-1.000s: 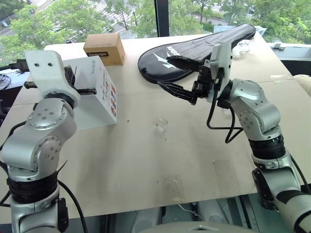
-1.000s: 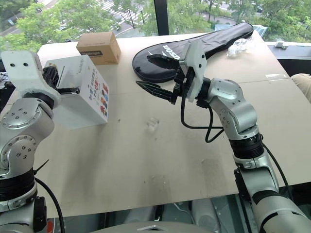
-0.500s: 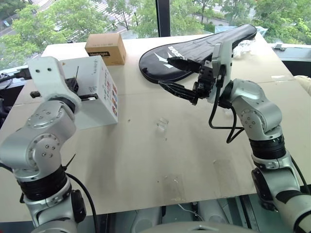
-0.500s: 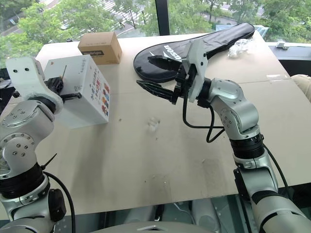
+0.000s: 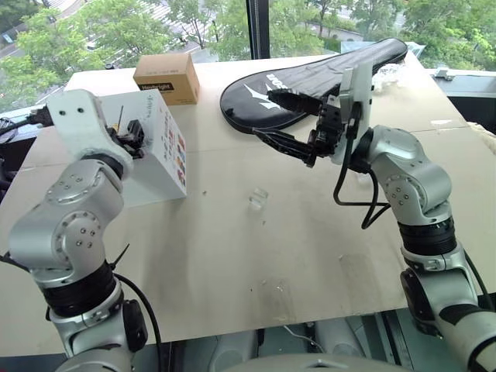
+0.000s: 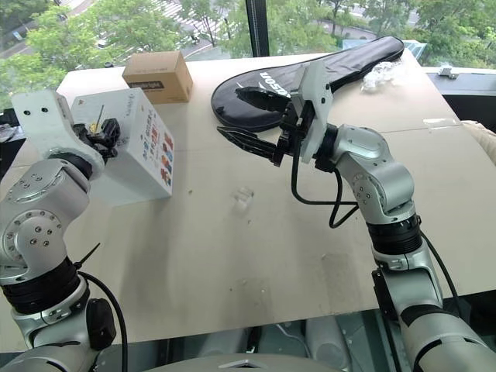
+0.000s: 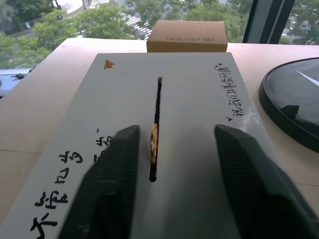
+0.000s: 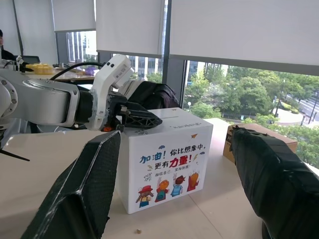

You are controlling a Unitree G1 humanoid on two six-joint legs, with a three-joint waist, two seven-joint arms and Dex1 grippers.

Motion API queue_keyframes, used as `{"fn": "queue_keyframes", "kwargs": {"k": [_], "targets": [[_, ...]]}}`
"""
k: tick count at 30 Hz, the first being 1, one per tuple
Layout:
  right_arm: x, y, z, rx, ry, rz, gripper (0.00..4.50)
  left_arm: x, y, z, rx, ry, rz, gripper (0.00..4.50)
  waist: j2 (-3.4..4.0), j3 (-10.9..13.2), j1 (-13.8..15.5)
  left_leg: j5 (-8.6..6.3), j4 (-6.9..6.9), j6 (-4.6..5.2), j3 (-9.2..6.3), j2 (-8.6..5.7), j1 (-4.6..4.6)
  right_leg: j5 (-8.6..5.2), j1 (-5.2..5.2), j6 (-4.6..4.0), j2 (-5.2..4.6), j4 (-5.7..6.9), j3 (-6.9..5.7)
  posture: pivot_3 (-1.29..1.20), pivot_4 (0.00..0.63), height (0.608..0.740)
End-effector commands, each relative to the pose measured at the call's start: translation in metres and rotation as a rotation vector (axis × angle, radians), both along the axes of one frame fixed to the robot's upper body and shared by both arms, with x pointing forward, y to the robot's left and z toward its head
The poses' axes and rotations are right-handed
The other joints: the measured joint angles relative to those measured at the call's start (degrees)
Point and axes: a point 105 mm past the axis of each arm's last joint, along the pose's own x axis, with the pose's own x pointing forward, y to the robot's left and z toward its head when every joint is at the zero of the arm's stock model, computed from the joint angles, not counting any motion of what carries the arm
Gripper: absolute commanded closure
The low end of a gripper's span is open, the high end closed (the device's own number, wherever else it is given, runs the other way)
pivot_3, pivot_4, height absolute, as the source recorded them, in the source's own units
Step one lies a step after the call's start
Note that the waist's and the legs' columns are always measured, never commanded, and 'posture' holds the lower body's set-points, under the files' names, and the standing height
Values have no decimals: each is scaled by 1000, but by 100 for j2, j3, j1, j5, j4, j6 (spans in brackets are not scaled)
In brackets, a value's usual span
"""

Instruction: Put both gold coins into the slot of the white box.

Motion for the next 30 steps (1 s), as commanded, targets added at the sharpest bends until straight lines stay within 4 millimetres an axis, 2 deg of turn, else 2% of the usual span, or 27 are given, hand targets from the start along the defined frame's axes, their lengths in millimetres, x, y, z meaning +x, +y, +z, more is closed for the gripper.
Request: {"fn": "queue_keyframes", "kwargs": {"k": [1, 4, 6, 9, 10, 12, 14, 16, 18, 21, 24, 27, 30], "targets": [[-2, -10, 8, 26, -26, -27, 727, -9, -12, 47, 46, -247, -55, 1823, 0, 0, 12, 0, 1, 0, -2, 0, -2, 0, 0, 0, 0, -2, -2, 0, 150, 740], [13, -33, -3, 30, 20, -164, 727, -13, -46, 54, 55, -311, -273, 1823, -2, -1, 34, 0, 3, 0, -2, -1, -3, 0, 2, 0, -4, -5, -5, 0, 150, 740], [34, -70, -25, -2, 52, -382, 727, -20, -79, 47, 91, -297, -468, 1823, -4, -4, 52, 0, 12, 0, -13, -3, -18, 0, 0, 0, -7, -6, -11, 0, 150, 740], [49, -110, -50, -60, 68, -601, 727, -28, -102, 34, 86, -260, -622, 1823, -3, -3, 50, 0, 50, 0, -27, -6, -53, 0, -9, 1, -11, -3, -14, 0, 150, 740], [52, -127, -62, -89, 87, -680, 727, -29, -106, 28, 78, -236, -651, 1823, -4, -4, 47, 0, 53, 0, -23, -7, -54, 1, -12, 2, -10, 1, -13, 0, 150, 740], [53, -146, -75, -131, 97, -772, 727, -32, -112, 19, 65, -207, -700, 1823, -2, -3, 22, 0, 54, 0, -23, -6, -49, 1, -9, 2, -9, 5, -10, 0, 150, 740], [56, -171, -95, -199, 119, -908, 727, -46, -132, 1, 39, -133, -873, 1823, -2, -3, -7, 0, 53, 0, -9, -5, -42, 1, -12, 2, -2, 20, -4, 0, 150, 740], [57, -192, -115, -282, 147, -1018, 727, -60, -147, -26, 42, -2, -1007, 1823, 0, -5, -12, 0, 53, 1, 9, -2, -33, 1, -12, 2, 0, 30, 8, 0, 150, 740], [59, -202, -127, -310, 186, -1072, 727, -70, -154, -48, 58, 114, -1079, 1823, 0, -4, 5, 0, 53, 1, 15, -1, -31, 1, -13, 2, 1, 31, 27, 0, 150, 740], [63, -197, -130, -285, 217, -1072, 727, -80, -157, -69, 104, 235, -1141, 1823, 3, -3, 8, -1, 54, 1, 19, -1, -24, 1, -14, 2, 6, 47, 44, 0, 150, 740], [67, -188, -131, -251, 246, -1049, 727, -77, -154, -70, 120, 237, -1136, 1823, 4, -2, 15, 0, 53, 1, 31, 1, -9, 0, -12, 1, 7, 64, 56, 0, 150, 740], [73, -187, -135, -206, 298, -1056, 727, -75, -152, -68, 131, 227, -1126, 1823, 3, -3, 23, -1, 52, 2, 43, 1, 2, 0, -9, 2, 8, 71, 64, 0, 150, 740], [75, -186, -135, -168, 329, -1049, 1615, -74, -152, -65, 128, 207, -1120, 1793, 3, -2, 35, -1, 52, 2, 43, 1, 1, 0, -8, 2, 7, 69, 66, 0, 150, 740]]}}
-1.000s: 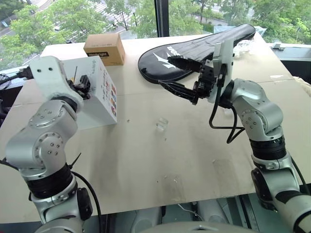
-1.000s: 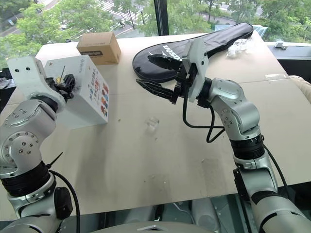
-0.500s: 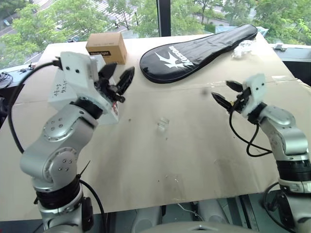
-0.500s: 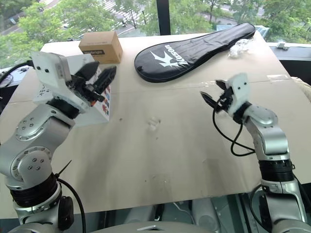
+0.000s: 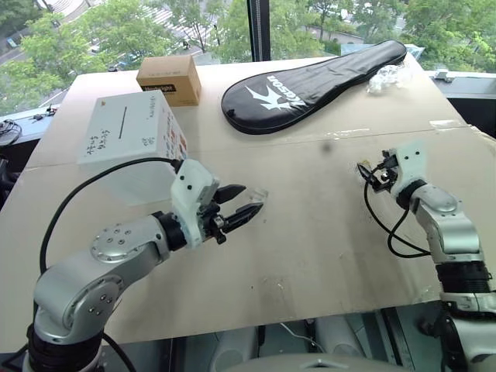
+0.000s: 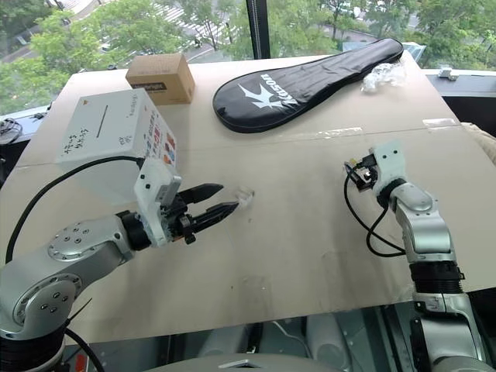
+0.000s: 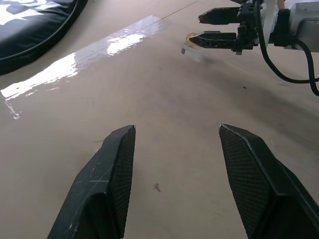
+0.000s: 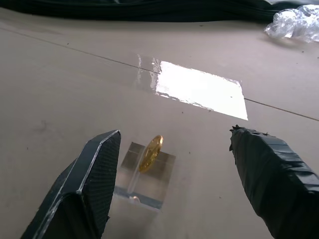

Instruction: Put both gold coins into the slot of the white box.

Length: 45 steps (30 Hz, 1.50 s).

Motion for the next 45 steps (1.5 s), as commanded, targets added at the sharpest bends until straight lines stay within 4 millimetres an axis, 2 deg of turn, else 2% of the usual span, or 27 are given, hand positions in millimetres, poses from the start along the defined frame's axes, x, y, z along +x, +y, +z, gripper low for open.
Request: {"fn": "queue_keyframes", "kwargs": {"k": [1, 5, 6, 12, 16, 18, 19, 20, 22, 24, 26, 31, 34, 37, 40, 42, 43, 45], "targets": [[2, -6, 10, 51, -22, -22, 2135, -1, -1, 9, -9, -52, -6, 1793, 0, 0, 13, 0, 0, 0, -1, 0, 0, 0, 0, 0, -1, 0, 0, 0, 150, 740], [0, -3, 6, 38, 2, 0, 4200, -1, -2, 10, -20, -59, 1, 1793, 0, 0, 16, 0, 0, 0, -1, 0, 0, 0, 0, 0, -1, 0, 0, 0, 150, 740], [0, -2, 6, 36, 0, 5, 4411, 0, -2, 10, -24, -61, 3, 1793, 0, 0, 15, 0, 0, 0, -2, 0, 0, 0, 0, 0, -1, 0, 0, 0, 150, 740], [-2, 2, 10, 51, 0, 33, 4411, 1, -2, 11, -44, -65, 14, 1793, 0, 0, 7, 0, 0, 0, -1, 0, 0, 0, 0, 0, 0, 0, 0, 0, 150, 740], [0, 8, 36, 184, -79, 52, 4411, 3, 0, 17, -107, -77, 33, 1793, 0, 0, 0, 0, 0, 0, -1, 0, 0, 0, 0, 0, 0, 1, 1, 0, 150, 740], [-2, 20, 54, 328, -103, 100, 4411, 5, 0, 24, -203, -80, 41, 1793, 1, 0, -11, 0, 0, 0, 0, 1, 0, 0, 0, 0, 0, 1, 1, 0, 150, 740], [-4, 27, 62, 416, -106, 133, 4411, 6, -1, 29, -270, -78, 45, 1793, 1, 0, -15, 0, 0, 0, 0, 1, 0, 0, -1, 0, 0, 2, 0, 0, 150, 740], [-9, 42, 74, 543, -95, 216, 4411, 7, -3, 36, -380, -70, 44, 1793, 0, 0, -11, 0, 0, 0, -1, 2, 0, 0, -1, 0, 1, 1, 1, 0, 150, 740], [-28, 81, 100, 790, -45, 447, 4411, 6, -6, 55, -675, -32, 12, 1793, 0, 0, 13, 0, 0, 0, -4, 2, 0, 0, -1, 0, 0, 1, -2, 0, 150, 740], [-47, 107, 121, 939, 4, 615, 4411, 6, -5, 68, -893, 14, -3, 1793, -1, 1, -30, 0, 14, 0, -8, 7, -5, 1, 0, 0, 0, 4, -4, 0, 150, 740], [-64, 128, 139, 1048, 39, 754, 4411, 6, -6, 75, -1040, 62, -26, 1793, 0, 0, -27, 0, 10, 0, -8, 8, -5, 0, -1, 0, 0, 5, -4, 0, 150, 740], [-94, 163, 158, 1145, 116, 952, 4411, 0, -10, 82, -1208, 127, -80, 1793, -4, -4, -1, 0, 12, 1, -13, 1, -5, 0, 1, 0, -3, 3, -9, 0, 150, 740], [-111, 174, 164, 1167, 157, 1065, 4411, -3, -6, 87, -1272, 124, -88, 1793, -3, -4, -15, -1, 13, 1, -12, -3, -5, 0, 0, 0, -3, 2, -8, 0, 150, 740], [-118, 179, 163, 1160, 185, 1095, 4411, -8, -10, 89, -1264, 123, -116, 1793, -3, -4, -34, 0, 11, 1, -14, -1, -5, 0, -1, 0, -1, 3, -8, 0, 150, 740], [-121, 184, 162, 1157, 204, 1112, 4500, -13, -16, 90, -1240, 125, -151, 2460, -3, -4, -28, 0, 11, 1, -13, 0, -3, 0, 0, 0, 0, 4, -8, 0, 150, 740], [-120, 185, 162, 1155, 208, 1112, 4500, -12, -18, 88, -1225, 136, -140, 3146, -3, -4, -29, 0, 11, 1, -10, -1, -3, 0, 0, 0, 1, 4, -7, 0, 150, 740], [-120, 186, 162, 1152, 208, 1111, 4500, -11, -18, 87, -1219, 143, -136, 3647, -3, -4, -30, 0, 11, 1, -10, -1, -3, 0, 0, 0, 1, 4, -7, 0, 150, 740], [-119, 187, 162, 1148, 209, 1109, 4500, -10, -19, 87, -1218, 150, -146, 3647, -3, -4, -26, 0, 11, 1, -12, -1, -3, 0, 0, 0, 2, 4, -7, 0, 150, 740]]}}
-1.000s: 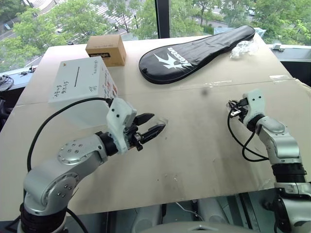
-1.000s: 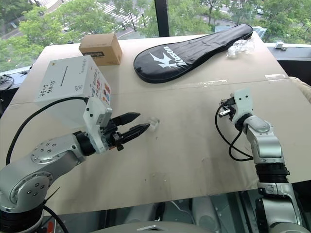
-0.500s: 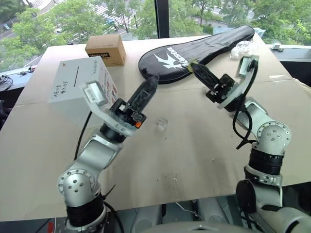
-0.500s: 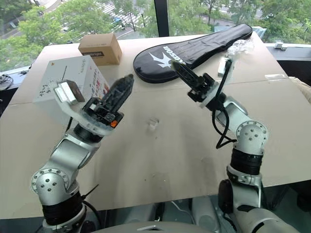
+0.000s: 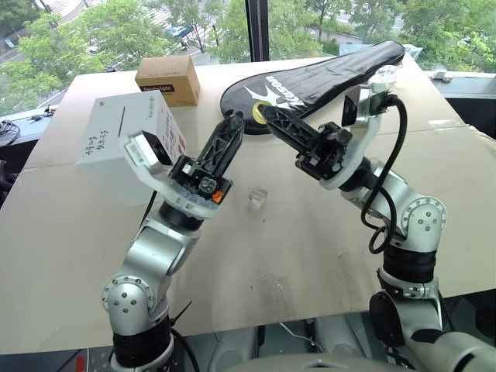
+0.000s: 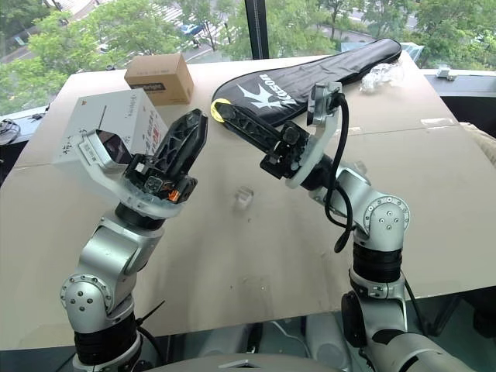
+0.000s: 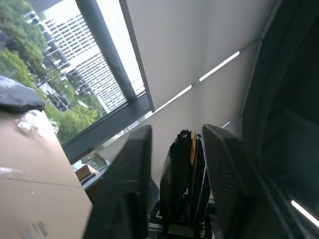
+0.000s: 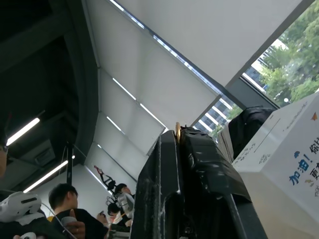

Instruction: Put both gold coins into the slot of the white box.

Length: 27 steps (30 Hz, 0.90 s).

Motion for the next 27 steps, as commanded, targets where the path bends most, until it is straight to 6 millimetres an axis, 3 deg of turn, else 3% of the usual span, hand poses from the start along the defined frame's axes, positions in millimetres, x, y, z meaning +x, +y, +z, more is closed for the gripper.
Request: {"fn": "queue_keyframes", "kwargs": {"k": [1, 19, 22, 27], "targets": [[-8, 0, 11, 25, -48, 21, 4500, -10, -5, 8, -2, -44, -43, 3647, 0, 0, 4, 0, 0, 0, -1, 0, 0, 0, 0, 0, 0, 0, 0, 0, 150, 740], [-19, 7, 10, 4, -70, 73, 4500, -15, -13, 12, -4, -55, -100, 3647, 0, 0, 5, 0, -3, 0, -1, 0, 0, 0, 0, 0, -1, -3, 1, 0, 150, 740], [-20, 8, 9, -6, -68, 84, 4500, -18, -16, 13, -1, -67, -122, 4455, 0, 0, 9, 0, -3, 0, -2, 0, 0, 0, 0, 0, -1, -3, 0, 0, 150, 740], [-19, 9, 4, -32, -66, 75, 4500, -18, -16, 13, 0, -70, -125, 4455, 0, 1, 8, 0, -5, 0, -2, 1, 0, 0, 0, 0, 0, -5, 0, 0, 150, 740]]}}
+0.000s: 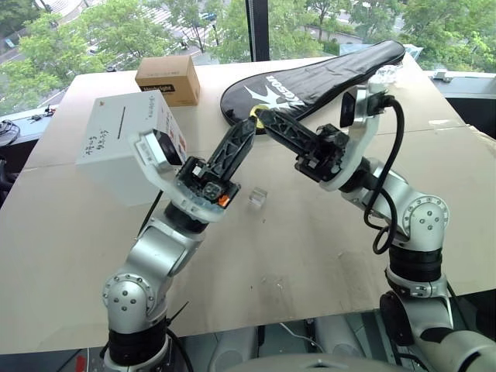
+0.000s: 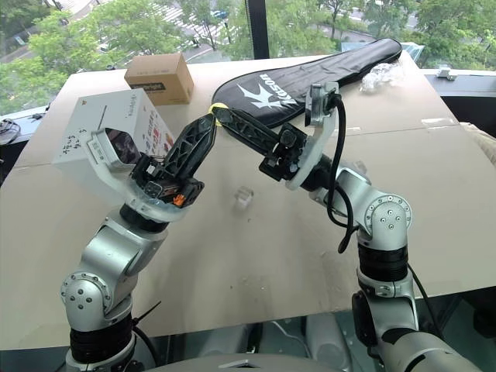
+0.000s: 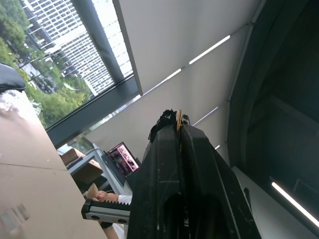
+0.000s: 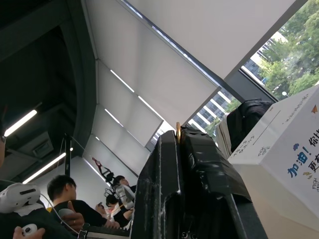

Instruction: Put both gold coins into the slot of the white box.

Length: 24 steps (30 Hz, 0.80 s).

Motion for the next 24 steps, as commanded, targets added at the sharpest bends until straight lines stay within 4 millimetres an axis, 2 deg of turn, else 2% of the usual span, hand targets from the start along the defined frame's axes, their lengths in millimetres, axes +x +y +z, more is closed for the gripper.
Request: {"fn": "queue_keyframes", "kwargs": {"k": [1, 4, 5, 6, 8, 13, 15, 19, 21, 24], "targets": [[-16, 6, 6, 1, -60, 55, 4500, -12, -6, 10, -3, -60, -41, 4455, 0, 0, 3, 0, 0, 0, 0, 0, 0, 0, 0, 0, 0, 0, 0, 0, 150, 740], [-17, 7, 5, -13, -72, 56, 4500, -11, -6, 10, -1, -59, -42, 4455, 0, 0, 2, 0, 0, 0, 1, 0, 0, 0, 0, 0, 0, -2, 1, 0, 150, 740], [-17, 7, 5, -14, -76, 56, 3873, -11, -6, 9, 1, -57, -40, 4500, 0, 0, 3, 0, -1, 0, 0, 0, 0, 0, 0, 0, 0, -2, 1, 0, 150, 740], [-18, 7, 5, -14, -81, 58, 3839, -10, -5, 9, 2, -52, -36, 4500, 0, 0, 1, 0, -1, 0, 0, 0, 0, 0, 0, 0, 0, -3, 0, 0, 150, 740], [-13, 6, 6, -10, -82, 21, 3031, -6, -2, 5, 21, -32, -3, 4500, 0, 0, 1, 0, -3, 0, 0, 0, 0, 0, 0, 0, 0, -3, 0, 0, 150, 740], [8, -11, 4, -24, -75, -109, 597, 5, 14, 5, 71, -27, 134, 4500, 0, 1, 15, 0, -3, 0, -1, 0, 0, 0, 0, 0, 0, -5, -1, 0, 150, 740], [22, -25, -2, -91, -116, -216, 597, 14, 26, 8, 186, -54, 270, 4500, 0, 2, 23, 0, -4, 0, -1, 0, 0, 0, 2, 0, 0, -10, -1, 0, 150, 740], [38, -41, -6, -243, -331, -388, 597, 42, 60, 20, 483, -86, 607, 4500, -1, 3, 50, 0, -7, 0, -3, -3, -1, 0, 1, 1, 6, -11, -11, 0, 150, 740], [41, -42, -5, -360, -526, -427, 597, 51, 87, 41, 492, -103, 775, 4500, 0, 5, 37, 0, -16, 0, 4, -2, 0, 0, 0, 1, 7, -15, -14, 0, 150, 740], [40, -38, -9, -481, -720, -396, 597, 57, 106, 54, 660, -163, 957, 4500, -4, 7, -8, 0, -26, 0, 11, 0, 0, 0, -5, 2, 7, -25, -13, 0, 150, 740]]}}
